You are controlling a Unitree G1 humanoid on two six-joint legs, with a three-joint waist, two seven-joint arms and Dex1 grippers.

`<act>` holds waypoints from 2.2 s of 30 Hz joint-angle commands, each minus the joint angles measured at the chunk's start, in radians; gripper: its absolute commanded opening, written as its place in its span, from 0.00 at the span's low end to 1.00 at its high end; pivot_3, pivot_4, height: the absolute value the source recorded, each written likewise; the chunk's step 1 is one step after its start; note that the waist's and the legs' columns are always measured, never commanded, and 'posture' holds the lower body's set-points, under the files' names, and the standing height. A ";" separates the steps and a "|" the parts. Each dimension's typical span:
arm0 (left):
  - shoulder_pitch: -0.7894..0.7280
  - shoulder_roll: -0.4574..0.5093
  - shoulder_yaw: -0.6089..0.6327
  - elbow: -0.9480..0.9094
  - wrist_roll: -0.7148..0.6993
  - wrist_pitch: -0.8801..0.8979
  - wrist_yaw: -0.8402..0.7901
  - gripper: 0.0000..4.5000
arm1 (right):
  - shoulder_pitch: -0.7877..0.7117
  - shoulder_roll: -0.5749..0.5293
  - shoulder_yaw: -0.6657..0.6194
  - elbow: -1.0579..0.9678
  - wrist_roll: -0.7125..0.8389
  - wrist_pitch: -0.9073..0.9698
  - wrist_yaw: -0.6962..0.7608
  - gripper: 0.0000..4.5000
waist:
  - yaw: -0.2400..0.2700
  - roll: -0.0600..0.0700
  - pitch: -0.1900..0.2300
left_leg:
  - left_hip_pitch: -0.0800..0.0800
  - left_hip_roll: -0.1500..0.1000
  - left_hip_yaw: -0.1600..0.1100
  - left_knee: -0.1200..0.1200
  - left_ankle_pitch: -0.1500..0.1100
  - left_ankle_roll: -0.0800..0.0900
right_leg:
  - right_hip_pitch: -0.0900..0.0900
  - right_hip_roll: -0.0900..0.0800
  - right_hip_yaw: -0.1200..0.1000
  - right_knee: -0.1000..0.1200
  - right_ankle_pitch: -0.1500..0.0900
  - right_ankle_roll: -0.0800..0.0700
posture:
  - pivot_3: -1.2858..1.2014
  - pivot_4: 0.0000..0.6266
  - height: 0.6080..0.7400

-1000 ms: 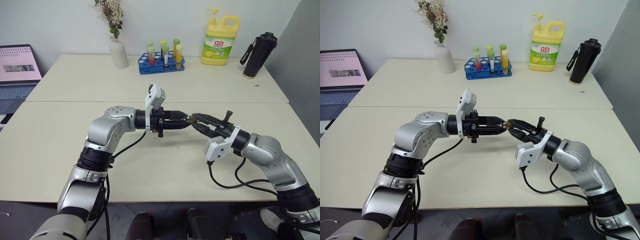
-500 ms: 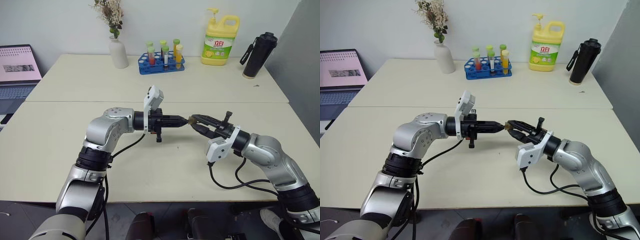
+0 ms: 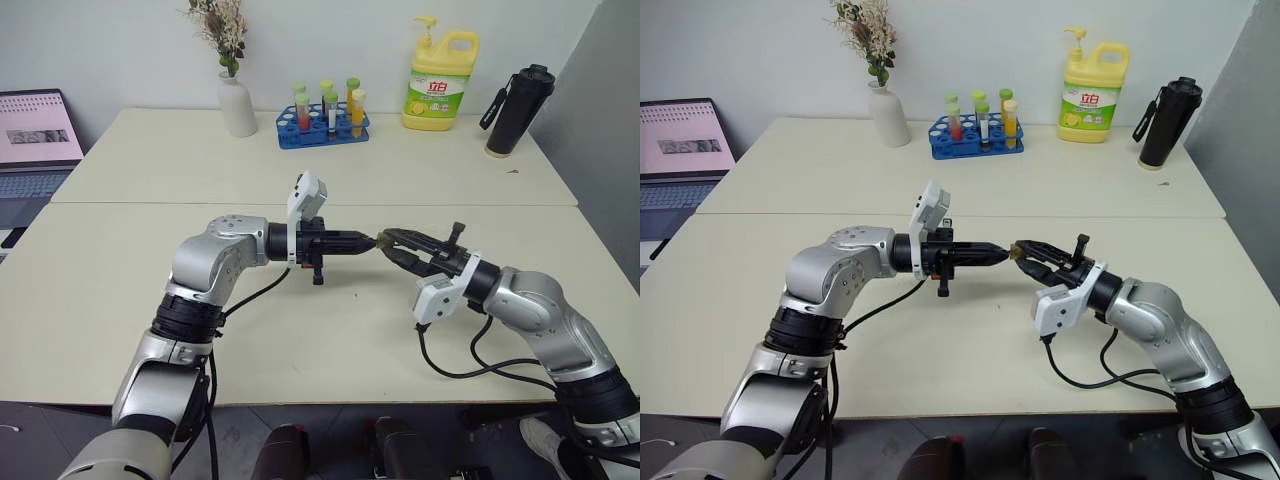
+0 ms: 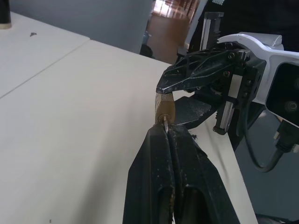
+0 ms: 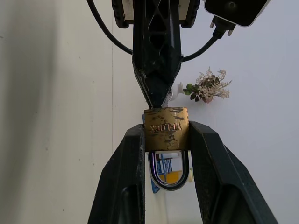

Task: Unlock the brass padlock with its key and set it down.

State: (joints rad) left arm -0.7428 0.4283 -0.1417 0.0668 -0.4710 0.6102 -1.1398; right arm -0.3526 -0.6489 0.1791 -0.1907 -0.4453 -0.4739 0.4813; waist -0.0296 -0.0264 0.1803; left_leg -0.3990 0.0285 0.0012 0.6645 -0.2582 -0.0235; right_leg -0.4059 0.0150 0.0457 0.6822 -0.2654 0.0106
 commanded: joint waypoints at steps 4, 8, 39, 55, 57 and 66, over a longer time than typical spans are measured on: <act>0.036 0.031 -0.025 -0.106 0.075 -0.222 -0.045 0.00 | -0.005 -0.004 -0.015 -0.022 0.028 0.006 0.008 0.20 | 0.000 0.000 0.000 | 0.000 0.000 0.000 0.000 0.000 0.000 | 0.000 0.000 0.001 0.000 0.000 0.000 | 0.52 0.24 1.00; 0.052 0.040 -0.040 -0.106 0.128 -0.343 -0.052 0.00 | -0.006 -0.001 -0.017 -0.019 0.035 0.010 0.011 0.20 | 0.001 0.000 0.000 | 0.000 0.000 0.000 0.000 0.000 0.000 | 0.000 0.000 0.000 0.000 0.000 0.000 | 0.52 0.24 1.00; 0.005 0.049 0.014 -0.102 0.002 0.023 0.008 0.79 | -0.008 0.006 -0.017 -0.023 0.042 0.033 0.009 0.20 | 0.000 0.000 0.000 | 0.000 0.000 0.000 0.000 0.000 0.000 | 0.000 0.001 -0.002 0.000 -0.001 0.001 | 0.52 0.24 1.00; -0.038 -0.030 0.032 -0.134 -0.084 0.218 0.165 0.86 | -0.036 0.022 0.001 -0.010 0.038 0.004 0.013 0.20 | 0.001 0.000 0.000 | 0.000 0.000 -0.001 0.000 0.000 0.000 | 0.000 0.000 0.000 0.001 0.000 0.000 | 0.52 0.24 1.00; -0.043 -0.035 0.032 -0.123 -0.082 0.214 0.169 0.86 | -0.035 0.022 0.001 -0.011 0.039 0.003 0.013 0.20 | 0.001 0.000 0.000 | 0.000 0.000 -0.001 0.000 0.000 0.000 | 0.000 0.000 0.000 0.000 0.000 0.000 | 0.52 0.24 1.00; -0.052 -0.045 0.026 -0.113 -0.085 0.211 0.165 0.46 | -0.026 0.020 -0.002 -0.025 0.037 0.007 0.014 0.20 | 0.000 0.000 0.000 | 0.000 0.000 -0.001 0.000 0.000 0.000 | 0.000 0.000 0.000 0.001 0.000 0.000 | 0.52 0.24 1.00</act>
State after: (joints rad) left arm -0.7745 0.3825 -0.1185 -0.0329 -0.5488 0.8371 -0.9717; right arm -0.3696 -0.6257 0.1890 -0.1805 -0.4120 -0.4536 0.5004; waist -0.0293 -0.0264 0.1803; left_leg -0.3990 0.0285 0.0006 0.6649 -0.2580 -0.0237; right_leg -0.4058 0.0151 0.0456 0.6826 -0.2654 0.0107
